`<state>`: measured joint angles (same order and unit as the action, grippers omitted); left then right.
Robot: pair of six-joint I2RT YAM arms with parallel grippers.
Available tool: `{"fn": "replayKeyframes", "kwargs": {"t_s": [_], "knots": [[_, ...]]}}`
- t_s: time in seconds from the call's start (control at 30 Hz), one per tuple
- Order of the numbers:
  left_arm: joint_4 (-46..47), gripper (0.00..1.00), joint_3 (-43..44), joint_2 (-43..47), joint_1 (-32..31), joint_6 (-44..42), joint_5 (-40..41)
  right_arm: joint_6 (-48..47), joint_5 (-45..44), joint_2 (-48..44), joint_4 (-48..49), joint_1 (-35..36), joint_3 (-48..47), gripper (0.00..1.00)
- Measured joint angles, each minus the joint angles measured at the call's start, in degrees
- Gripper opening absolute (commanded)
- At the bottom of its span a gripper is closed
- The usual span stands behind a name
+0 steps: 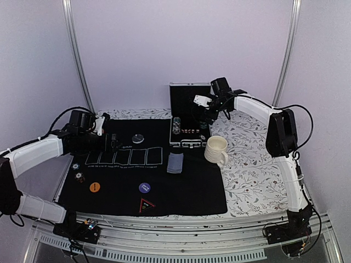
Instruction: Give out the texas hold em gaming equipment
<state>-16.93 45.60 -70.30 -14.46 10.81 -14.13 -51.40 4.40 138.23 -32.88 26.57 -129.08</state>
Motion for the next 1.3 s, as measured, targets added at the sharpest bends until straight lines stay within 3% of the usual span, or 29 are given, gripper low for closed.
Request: {"fn": "replayKeyframes", "kwargs": {"t_s": [0.23, 0.4, 0.53, 0.57, 0.97, 1.3], "knots": [[-1.4, 0.98, 0.4, -3.4, 0.0, -1.3, 1.4, -3.1, 2.8, 5.1, 0.7, -2.1, -0.8, 1.0], [-1.7, 0.98, 0.7, -4.9, 0.0, -1.6, 1.8, -4.1, 4.4, 7.9, 0.7, -2.6, -0.8, 0.93], [-2.1, 0.98, 0.9, -5.7, 0.0, -1.8, 2.1, -4.3, 5.3, 8.8, 1.0, -2.6, -0.9, 0.66], [-2.2, 0.98, 0.9, -5.7, 0.0, -1.9, 2.3, -4.2, 5.5, 9.0, 1.4, -2.6, -1.0, 0.64], [-2.3, 0.98, 0.9, -6.1, 0.2, -2.7, 3.3, -2.7, 6.7, 10.3, 3.7, -2.6, -1.5, 0.5], [-2.4, 0.98, 0.9, -6.3, 0.2, -2.7, 3.3, -3.5, 4.6, 10.3, 2.9, -2.3, -1.5, 0.45]]}}
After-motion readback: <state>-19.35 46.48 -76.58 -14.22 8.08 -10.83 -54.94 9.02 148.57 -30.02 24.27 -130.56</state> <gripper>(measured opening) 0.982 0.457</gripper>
